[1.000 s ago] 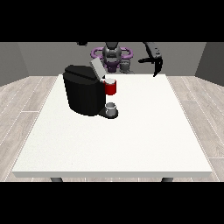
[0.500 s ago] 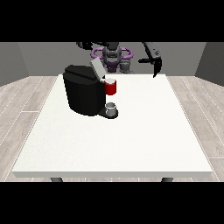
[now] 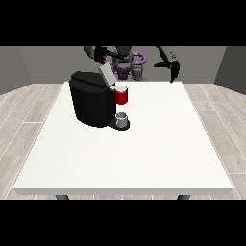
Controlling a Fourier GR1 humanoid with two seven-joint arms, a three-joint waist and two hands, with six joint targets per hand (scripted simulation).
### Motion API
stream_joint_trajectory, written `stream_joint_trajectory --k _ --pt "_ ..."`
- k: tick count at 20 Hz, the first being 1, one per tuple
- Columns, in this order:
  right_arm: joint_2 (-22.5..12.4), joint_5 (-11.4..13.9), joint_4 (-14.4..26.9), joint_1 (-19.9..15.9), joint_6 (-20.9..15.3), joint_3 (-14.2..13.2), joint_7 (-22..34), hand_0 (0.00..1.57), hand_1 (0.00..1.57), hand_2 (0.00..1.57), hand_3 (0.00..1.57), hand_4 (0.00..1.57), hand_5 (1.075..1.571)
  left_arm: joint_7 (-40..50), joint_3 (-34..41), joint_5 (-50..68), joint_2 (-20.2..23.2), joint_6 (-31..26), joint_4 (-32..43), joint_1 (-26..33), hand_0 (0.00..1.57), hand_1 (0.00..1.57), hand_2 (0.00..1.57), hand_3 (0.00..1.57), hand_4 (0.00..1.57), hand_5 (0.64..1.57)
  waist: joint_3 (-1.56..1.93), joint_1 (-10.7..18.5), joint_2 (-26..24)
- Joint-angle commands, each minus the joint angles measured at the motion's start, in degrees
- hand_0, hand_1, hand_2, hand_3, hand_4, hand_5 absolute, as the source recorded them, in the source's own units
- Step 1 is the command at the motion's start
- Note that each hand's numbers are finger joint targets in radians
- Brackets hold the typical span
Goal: Insert the coffee pod into the coffee machine and close the lid
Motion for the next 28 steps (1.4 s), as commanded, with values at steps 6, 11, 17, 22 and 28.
stream_joint_trajectory --k 6,11,17,22,28 --pt "-3.26 -1.35 9.14 -8.06 1.15 -6.64 -0.60 0.00 0.00 0.00 0.00 0.39 1.571 -1.00 -0.99 0.75 0.06 1.01 -2.26 2.40 0.00 0.00 0.00 0.00 0.36 1.571 -0.01 0.16 2.31" --pt "-3.92 -3.69 13.51 -11.29 2.54 -8.99 -3.00 0.00 0.00 0.00 0.00 0.46 1.571 -2.26 1.44 2.82 3.51 -0.78 0.31 -0.92 0.00 0.00 0.00 0.00 0.29 1.571 -0.01 -0.32 4.56" --pt "-5.59 -4.97 19.82 -13.83 2.54 -12.14 -7.78 0.00 0.00 0.00 0.00 0.43 1.571 -3.24 -1.37 2.25 1.07 0.02 -2.25 1.31 0.00 0.00 0.00 0.00 0.40 1.571 0.00 1.82 5.93" --pt "-4.75 -3.85 20.30 -18.99 1.07 -11.10 -6.28 0.00 0.00 0.00 0.00 0.24 1.571 -1.13 0.22 3.55 1.67 1.12 0.89 -5.59 0.00 0.00 0.00 0.00 0.34 1.571 -0.01 1.23 9.23" --pt "-3.29 -3.38 20.46 -18.57 0.72 -9.77 -7.30 0.00 0.00 0.00 0.00 0.43 1.571 -2.51 0.66 3.54 3.26 0.53 2.13 -4.83 0.00 0.00 0.00 0.00 0.38 1.571 -0.01 2.25 9.39"
